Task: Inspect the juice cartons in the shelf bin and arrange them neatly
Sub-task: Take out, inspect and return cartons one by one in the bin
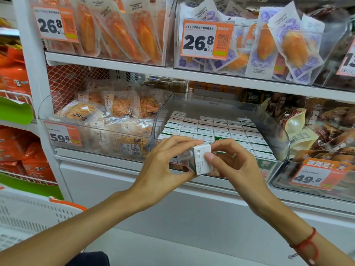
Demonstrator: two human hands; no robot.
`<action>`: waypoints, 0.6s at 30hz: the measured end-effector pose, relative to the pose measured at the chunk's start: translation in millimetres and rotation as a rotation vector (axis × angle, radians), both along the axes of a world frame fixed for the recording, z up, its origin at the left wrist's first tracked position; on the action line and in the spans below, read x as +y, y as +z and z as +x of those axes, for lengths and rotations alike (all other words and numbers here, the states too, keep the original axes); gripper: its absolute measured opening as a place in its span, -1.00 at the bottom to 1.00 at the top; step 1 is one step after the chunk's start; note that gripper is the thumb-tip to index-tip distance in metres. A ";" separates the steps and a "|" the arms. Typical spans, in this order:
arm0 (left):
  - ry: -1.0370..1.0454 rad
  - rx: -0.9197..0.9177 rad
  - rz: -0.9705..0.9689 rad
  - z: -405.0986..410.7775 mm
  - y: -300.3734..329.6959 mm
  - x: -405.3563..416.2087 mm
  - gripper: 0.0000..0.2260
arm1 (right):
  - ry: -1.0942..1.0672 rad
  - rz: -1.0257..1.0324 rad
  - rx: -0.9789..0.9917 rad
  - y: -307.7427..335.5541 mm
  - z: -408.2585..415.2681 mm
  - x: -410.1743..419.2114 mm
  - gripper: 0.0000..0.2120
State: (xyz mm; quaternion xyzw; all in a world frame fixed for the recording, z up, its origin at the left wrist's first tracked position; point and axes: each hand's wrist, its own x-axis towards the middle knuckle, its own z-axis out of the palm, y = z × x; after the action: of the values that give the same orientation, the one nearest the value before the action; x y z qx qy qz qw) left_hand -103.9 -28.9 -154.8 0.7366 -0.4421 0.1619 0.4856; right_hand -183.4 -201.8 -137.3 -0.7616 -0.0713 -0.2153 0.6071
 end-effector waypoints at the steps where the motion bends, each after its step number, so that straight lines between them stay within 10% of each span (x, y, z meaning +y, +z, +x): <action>1: -0.030 0.057 0.002 0.4 -0.8 -0.1 -0.42 | -0.004 -0.005 -0.023 0.1 -0.4 -0.3 -0.87; 10: -0.198 0.837 -0.228 3.2 -1.0 0.9 -0.44 | 0.068 -0.337 0.002 -3.7 -2.2 -4.6 -0.54; 18: -0.052 1.114 -0.266 12.1 3.0 6.9 -0.61 | 0.088 -0.438 0.078 -8.1 0.5 2.0 -0.50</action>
State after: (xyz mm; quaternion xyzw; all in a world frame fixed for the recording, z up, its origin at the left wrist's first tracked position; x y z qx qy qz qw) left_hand -91.8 -22.0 -151.9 0.6321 -0.1134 -0.2085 0.7376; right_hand -182.9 -199.8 -145.4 -0.8792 -0.1259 -0.1381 0.4383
